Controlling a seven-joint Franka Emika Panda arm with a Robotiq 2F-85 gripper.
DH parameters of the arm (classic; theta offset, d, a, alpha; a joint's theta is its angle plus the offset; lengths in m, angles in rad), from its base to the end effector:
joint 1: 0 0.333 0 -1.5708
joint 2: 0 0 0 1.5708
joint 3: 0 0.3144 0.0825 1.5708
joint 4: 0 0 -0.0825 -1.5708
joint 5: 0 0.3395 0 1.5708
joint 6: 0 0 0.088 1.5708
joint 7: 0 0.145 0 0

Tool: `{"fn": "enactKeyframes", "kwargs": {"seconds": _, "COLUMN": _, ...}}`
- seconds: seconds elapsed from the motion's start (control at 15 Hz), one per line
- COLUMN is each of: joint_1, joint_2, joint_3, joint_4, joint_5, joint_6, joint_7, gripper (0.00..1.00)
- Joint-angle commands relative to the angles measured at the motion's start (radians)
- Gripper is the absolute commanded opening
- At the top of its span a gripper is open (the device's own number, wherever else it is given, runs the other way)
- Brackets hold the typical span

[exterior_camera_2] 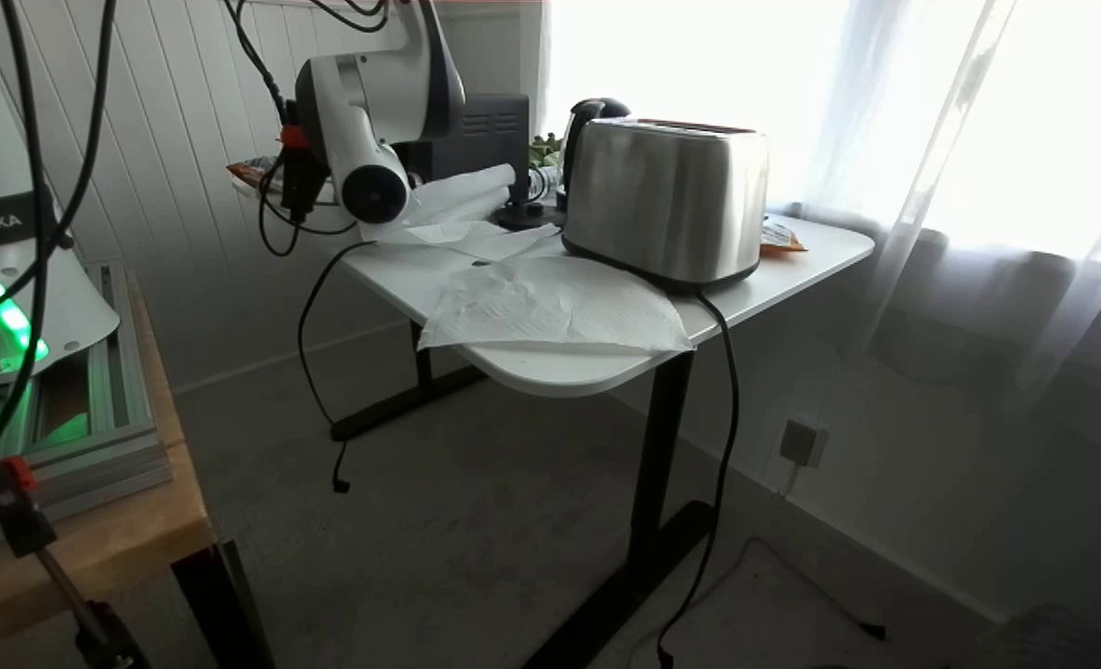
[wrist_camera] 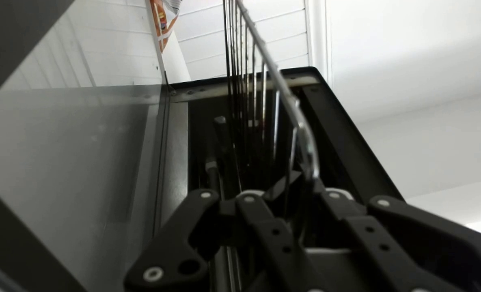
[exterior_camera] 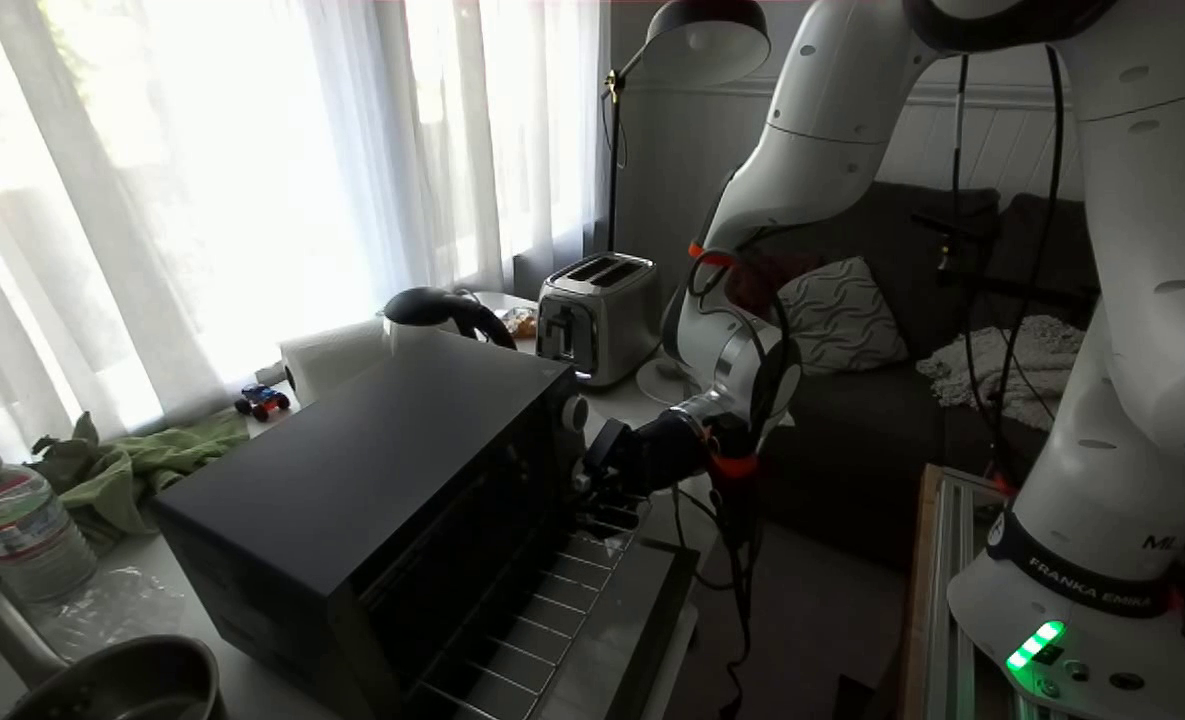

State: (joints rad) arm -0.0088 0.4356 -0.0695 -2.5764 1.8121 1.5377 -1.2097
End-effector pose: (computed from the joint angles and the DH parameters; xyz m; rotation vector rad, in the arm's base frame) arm 0.3881 0.1114 0.1756 -1.4813 0.4051 -0.0631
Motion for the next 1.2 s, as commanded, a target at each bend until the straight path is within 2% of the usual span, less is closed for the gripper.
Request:
{"fn": "enactKeyframes", "kwargs": {"seconds": 0.0, "joint_1": 0.026, "joint_2": -0.002, "joint_3": 0.015, "joint_4": 0.027, "joint_5": 0.003, "joint_6": -0.017, "joint_7": 0.036, "gripper": 0.31}}
{"fn": "enactKeyframes", "kwargs": {"seconds": 0.67, "joint_1": 0.027, "joint_2": -0.095, "joint_3": -0.012, "joint_4": -0.015, "joint_5": -0.048, "joint_6": 0.084, "joint_7": 0.080, "gripper": 0.98}}
{"fn": "enactKeyframes", "kwargs": {"seconds": 0.8, "joint_1": 0.026, "joint_2": -0.112, "joint_3": -0.016, "joint_4": -0.016, "joint_5": -0.082, "joint_6": 0.100, "joint_7": 0.089, "gripper": 1.00}}
{"fn": "enactKeyframes", "kwargs": {"seconds": 1.13, "joint_1": 0.011, "joint_2": -0.168, "joint_3": -0.039, "joint_4": -0.022, "joint_5": -0.258, "joint_6": 0.150, "joint_7": 0.130, "gripper": 1.00}}
